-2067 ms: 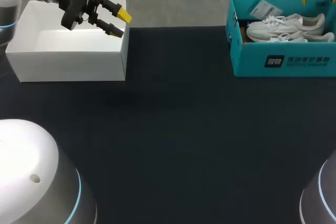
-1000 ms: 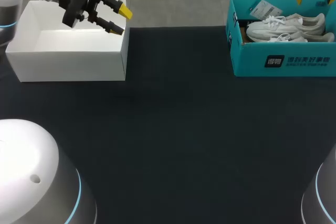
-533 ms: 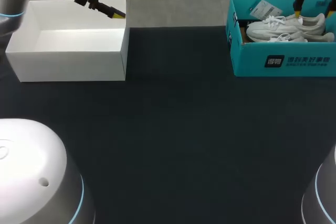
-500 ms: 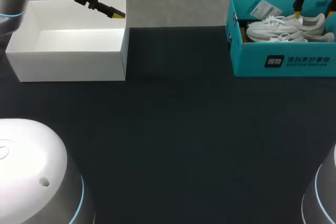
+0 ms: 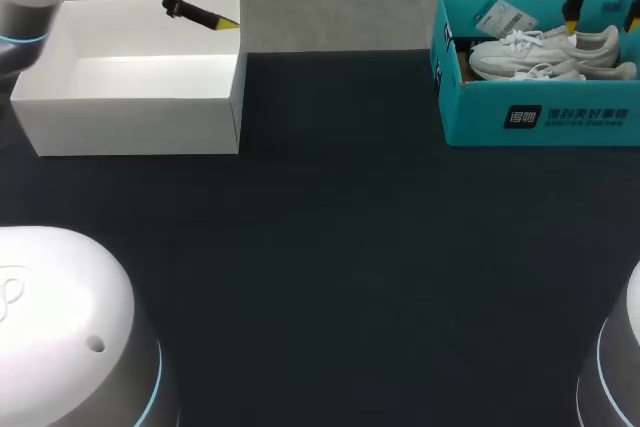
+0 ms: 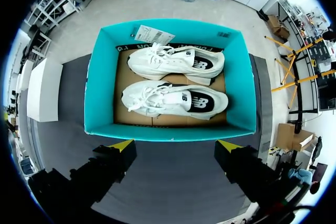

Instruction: Take the shoe out of the shoebox, open the shoe tongue, remove and reinsert the insole, then place the shoe into the shoebox

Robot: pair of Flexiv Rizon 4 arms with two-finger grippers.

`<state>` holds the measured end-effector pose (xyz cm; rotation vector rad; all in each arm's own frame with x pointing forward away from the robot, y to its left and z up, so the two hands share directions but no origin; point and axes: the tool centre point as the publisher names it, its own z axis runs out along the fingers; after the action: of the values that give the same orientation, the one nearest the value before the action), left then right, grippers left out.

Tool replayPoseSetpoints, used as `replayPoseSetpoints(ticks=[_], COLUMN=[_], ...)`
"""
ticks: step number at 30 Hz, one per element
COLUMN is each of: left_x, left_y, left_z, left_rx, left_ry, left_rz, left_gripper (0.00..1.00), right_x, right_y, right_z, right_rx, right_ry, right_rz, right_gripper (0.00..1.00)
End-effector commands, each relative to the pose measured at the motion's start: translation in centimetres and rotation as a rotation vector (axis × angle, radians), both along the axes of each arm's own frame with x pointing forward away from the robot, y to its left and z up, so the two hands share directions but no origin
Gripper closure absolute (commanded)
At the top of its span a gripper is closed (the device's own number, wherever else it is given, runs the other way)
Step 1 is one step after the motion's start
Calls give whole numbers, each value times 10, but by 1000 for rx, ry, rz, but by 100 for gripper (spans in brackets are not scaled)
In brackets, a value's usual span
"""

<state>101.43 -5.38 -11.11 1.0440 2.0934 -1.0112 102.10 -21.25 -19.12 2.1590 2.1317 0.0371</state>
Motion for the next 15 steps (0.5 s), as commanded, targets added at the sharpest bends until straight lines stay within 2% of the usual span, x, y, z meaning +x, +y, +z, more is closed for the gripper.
replayPoseSetpoints(ticks=[1, 11, 12, 15], left_x=[-8, -8, -5, 10], left_y=[-2, -2, -5, -10], left_z=[0, 0, 2, 7], left_rx=[22, 22, 14, 102], left_ry=[238, 238, 262, 378], left_rz=[424, 424, 485, 732], left_gripper=[0, 0, 0, 0], right_x=[-3, -3, -3, -3], right_y=[-1, -1, -1, -1], right_z=[0, 0, 0, 0], right_rx=[1, 1, 1, 1], right_ry=[-7, -7, -7, -7], right_rz=[0, 0, 0, 0], right_gripper=[0, 0, 0, 0])
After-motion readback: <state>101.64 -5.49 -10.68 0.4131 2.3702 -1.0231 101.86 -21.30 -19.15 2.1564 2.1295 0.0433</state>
